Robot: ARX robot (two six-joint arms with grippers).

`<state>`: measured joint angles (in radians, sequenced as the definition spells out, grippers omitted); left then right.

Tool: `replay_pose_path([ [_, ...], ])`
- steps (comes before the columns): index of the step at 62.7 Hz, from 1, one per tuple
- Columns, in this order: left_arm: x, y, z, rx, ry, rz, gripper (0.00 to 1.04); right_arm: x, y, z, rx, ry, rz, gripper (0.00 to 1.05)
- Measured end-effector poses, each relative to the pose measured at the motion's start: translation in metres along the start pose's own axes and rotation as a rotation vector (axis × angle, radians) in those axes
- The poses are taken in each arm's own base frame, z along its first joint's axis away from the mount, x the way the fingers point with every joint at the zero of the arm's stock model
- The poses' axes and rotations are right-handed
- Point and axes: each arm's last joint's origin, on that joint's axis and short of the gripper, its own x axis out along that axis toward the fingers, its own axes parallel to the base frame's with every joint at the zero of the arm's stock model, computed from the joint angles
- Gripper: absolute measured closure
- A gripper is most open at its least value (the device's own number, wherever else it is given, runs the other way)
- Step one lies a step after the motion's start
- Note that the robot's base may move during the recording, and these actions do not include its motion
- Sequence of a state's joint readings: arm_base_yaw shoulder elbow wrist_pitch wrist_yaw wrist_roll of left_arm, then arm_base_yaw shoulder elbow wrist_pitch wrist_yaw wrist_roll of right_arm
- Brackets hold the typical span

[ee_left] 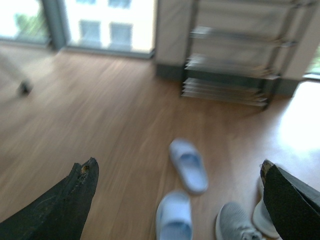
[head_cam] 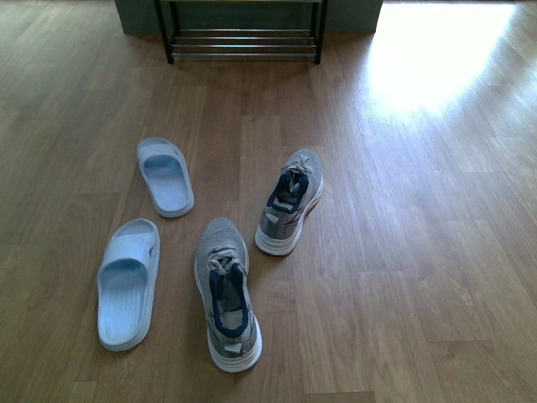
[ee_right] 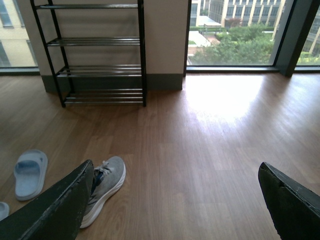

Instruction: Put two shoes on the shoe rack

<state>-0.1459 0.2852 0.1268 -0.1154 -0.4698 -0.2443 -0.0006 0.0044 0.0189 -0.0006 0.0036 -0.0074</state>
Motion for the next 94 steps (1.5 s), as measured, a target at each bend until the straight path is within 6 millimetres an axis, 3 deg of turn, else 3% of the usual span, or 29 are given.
replay_pose_path([
  [5, 0.023, -0.014, 0.016, -0.149, 0.046, 0.129, 0.09, 0.0, 0.0, 0.0, 0.0, 0.0, 0.004, 0.09],
  [12, 0.064, -0.04, 0.016, -0.209, 0.21, 0.067, 0.09, 0.0, 0.0, 0.0, 0.0, 0.0, 0.004, 0.09],
  [20, 0.116, -0.062, -0.03, -0.141, 0.502, 0.038, 0.09, 0.0, 0.0, 0.0, 0.0, -0.001, 0.003, 0.09],
  [25, 0.14, -0.069, -0.062, -0.082, 0.627, 0.049, 0.09, 0.0, 0.0, 0.0, 0.0, 0.0, 0.003, 0.09],
  [37, 0.185, -0.081, -0.115, -0.005, 0.831, 0.014, 0.09, 0.0, 0.0, 0.0, 0.0, 0.0, 0.003, 0.09],
  [50, 0.217, -0.101, -0.159, 0.055, 0.977, -0.143, 0.09, 0.0, 0.0, 0.0, 0.0, -0.001, 0.003, 0.09],
  [68, 0.253, -0.142, -0.195, 0.056, 1.045, -0.312, 0.09, 0.0, 0.0, 0.0, 0.0, -0.001, 0.003, 0.09],
  [82, 0.264, -0.177, -0.22, 0.08, 1.098, -0.389, 0.09, 0.0, 0.0, 0.0, 0.0, 0.0, 0.003, 0.09],
  [94, 0.273, -0.195, -0.232, 0.095, 1.133, -0.412, 0.09, 0.0, 0.0, 0.0, 0.0, -0.001, 0.003, 0.09],
])
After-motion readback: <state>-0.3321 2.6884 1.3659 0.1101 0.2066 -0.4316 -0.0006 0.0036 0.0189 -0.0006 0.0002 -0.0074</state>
